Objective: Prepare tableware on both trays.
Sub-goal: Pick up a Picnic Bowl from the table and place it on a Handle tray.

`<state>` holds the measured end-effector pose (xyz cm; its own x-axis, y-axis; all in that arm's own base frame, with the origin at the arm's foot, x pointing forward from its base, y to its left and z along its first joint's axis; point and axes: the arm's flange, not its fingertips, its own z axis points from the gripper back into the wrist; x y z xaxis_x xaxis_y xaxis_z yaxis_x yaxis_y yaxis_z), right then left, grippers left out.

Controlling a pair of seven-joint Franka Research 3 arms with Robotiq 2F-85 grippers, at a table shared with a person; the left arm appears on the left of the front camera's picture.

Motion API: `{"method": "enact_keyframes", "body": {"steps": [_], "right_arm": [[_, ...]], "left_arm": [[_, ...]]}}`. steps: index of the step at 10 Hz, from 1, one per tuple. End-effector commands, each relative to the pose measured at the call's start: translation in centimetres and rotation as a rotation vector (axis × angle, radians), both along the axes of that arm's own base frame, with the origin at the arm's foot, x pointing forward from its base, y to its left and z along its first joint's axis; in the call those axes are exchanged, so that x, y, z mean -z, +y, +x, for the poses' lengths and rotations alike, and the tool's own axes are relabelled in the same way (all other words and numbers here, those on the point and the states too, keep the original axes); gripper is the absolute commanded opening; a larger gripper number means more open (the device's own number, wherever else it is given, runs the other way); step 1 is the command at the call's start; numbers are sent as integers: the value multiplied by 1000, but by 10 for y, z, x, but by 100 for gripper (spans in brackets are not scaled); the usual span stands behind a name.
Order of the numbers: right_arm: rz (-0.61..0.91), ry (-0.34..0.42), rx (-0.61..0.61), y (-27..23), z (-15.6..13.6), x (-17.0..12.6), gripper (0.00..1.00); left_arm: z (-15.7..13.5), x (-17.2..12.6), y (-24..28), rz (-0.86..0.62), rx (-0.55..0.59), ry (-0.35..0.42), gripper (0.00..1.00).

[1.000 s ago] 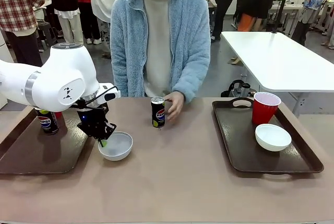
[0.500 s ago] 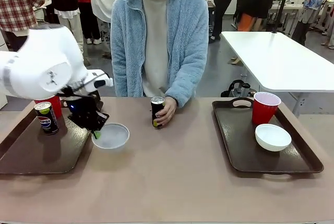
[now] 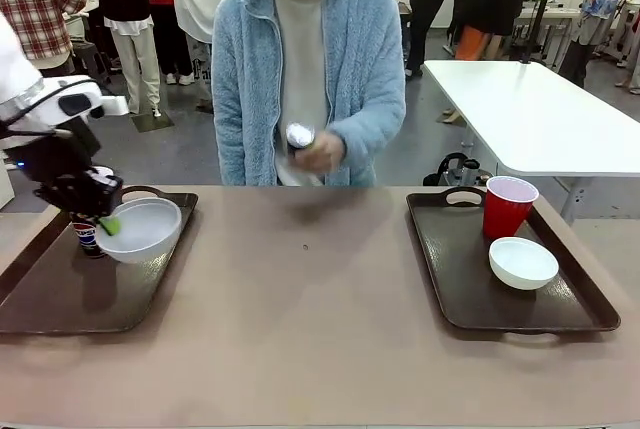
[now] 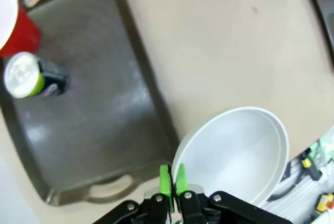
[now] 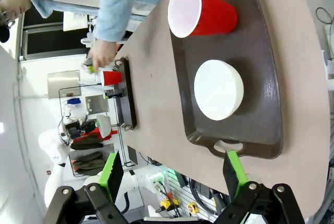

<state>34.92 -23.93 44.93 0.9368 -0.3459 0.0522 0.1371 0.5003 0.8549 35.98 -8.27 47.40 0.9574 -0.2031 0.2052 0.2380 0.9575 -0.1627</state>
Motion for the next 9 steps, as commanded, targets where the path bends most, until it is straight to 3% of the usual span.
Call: {"method": "enact_keyframes", "body": {"steps": [1,5,9], "right_arm": [[-2,10,-10,-1,0,-1,100],[-2,10,-10,-1,0,-1,100],[-2,10,-10,-1,0,-1,100]], "left_arm": [[13,9,42,13,-29,21,0],[18,24,85,91,-122,7,0],[34,87,83,103,-177,-8,0]]}}
